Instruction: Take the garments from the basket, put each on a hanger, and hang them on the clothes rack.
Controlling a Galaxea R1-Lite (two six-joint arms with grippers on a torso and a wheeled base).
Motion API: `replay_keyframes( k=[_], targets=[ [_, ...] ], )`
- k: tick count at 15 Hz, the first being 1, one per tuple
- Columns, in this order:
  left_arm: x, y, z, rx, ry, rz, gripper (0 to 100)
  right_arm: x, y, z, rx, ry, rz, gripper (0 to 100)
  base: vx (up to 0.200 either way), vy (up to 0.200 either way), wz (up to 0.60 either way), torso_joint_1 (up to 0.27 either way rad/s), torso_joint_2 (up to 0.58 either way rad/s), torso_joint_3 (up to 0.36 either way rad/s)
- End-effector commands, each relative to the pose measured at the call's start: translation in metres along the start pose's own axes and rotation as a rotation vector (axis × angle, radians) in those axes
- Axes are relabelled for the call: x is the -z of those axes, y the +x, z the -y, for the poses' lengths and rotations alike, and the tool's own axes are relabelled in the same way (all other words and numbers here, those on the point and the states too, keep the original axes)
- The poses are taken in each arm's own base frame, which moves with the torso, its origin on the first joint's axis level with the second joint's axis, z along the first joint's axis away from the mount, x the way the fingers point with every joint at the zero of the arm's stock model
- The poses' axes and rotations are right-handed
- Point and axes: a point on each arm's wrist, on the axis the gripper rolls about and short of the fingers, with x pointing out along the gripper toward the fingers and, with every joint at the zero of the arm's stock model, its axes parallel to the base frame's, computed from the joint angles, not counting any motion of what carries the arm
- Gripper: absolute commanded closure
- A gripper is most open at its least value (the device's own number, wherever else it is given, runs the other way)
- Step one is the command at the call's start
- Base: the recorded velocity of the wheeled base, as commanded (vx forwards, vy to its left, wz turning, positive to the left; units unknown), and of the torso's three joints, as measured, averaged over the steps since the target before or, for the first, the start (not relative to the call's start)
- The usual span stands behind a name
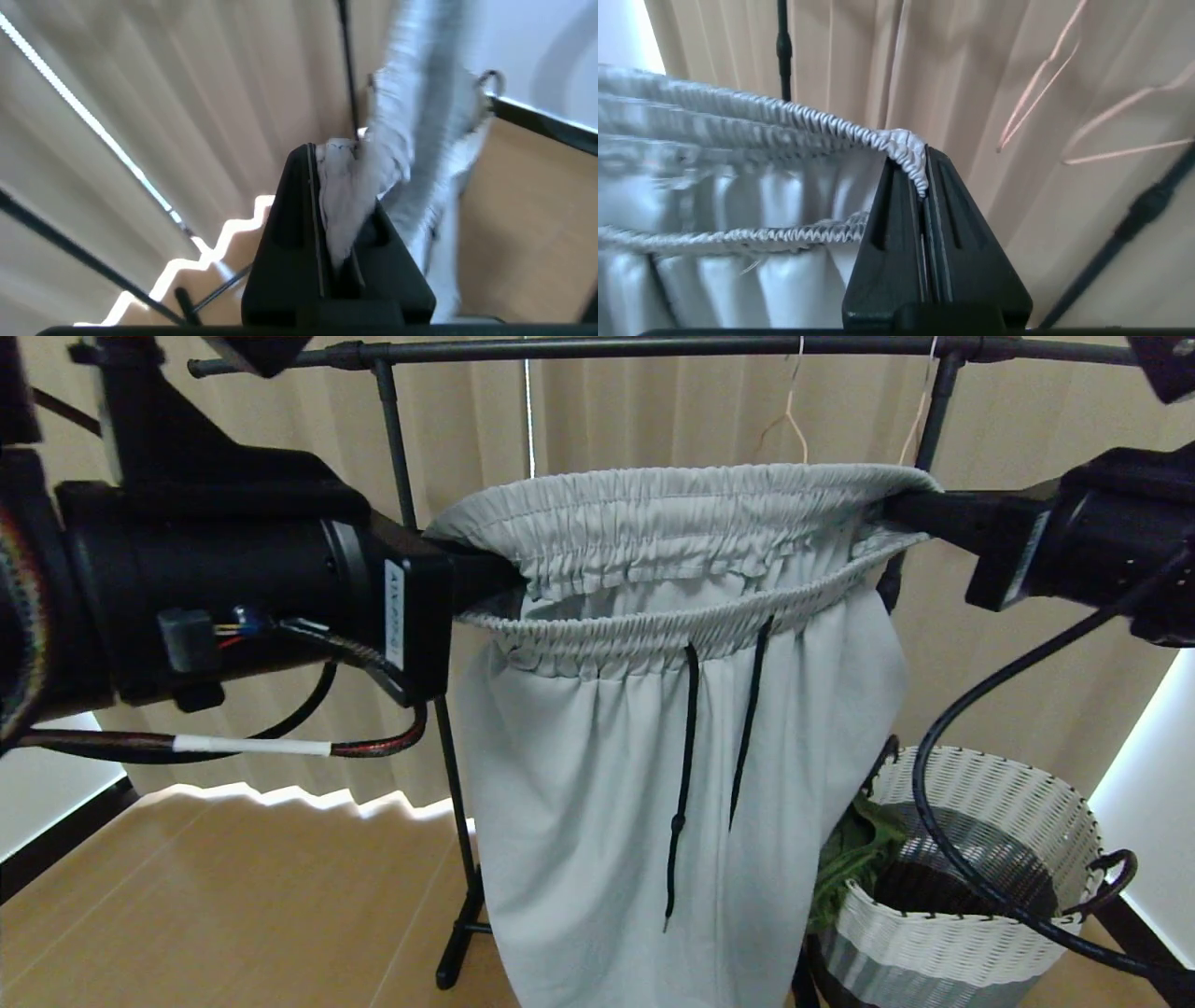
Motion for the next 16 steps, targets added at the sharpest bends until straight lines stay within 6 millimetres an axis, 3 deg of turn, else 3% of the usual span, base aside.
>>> replay_keyframes(
  k=[1,4,9,13,16],
  targets=[
    [0.003,-0.018,0.005,0.031,0.004,0.017,100,0.018,0.033,-0.001,-0.001,-0.001,-0.064,100,0.0,0.0,0.0,0.0,0.0,0.0],
    [0.013,-0.017,0.007,0.04,0.007,-0.015,100,0.023,0.047,-0.002,-0.002,-0.001,-0.058,100,0.0,0.0,0.0,0.0,0.0,0.0],
    [0.014,-0.012,0.007,0.033,0.006,-0.024,100,0.022,0.041,0.001,0.01,-0.001,-0.06,100,0.0,0.0,0.0,0.0,0.0,0.0],
    [0.013,0.005,-0.008,-0.04,0.016,-0.038,100,0.01,0.02,0.01,0.053,-0.004,-0.019,100,0.0,0.0,0.0,0.0,0.0,0.0],
    [0.018,0.032,-0.026,-0.16,0.072,-0.034,100,0.001,-0.012,0.014,0.069,-0.004,-0.042,100,0.0,0.0,0.0,0.0,0.0,0.0]
  ],
)
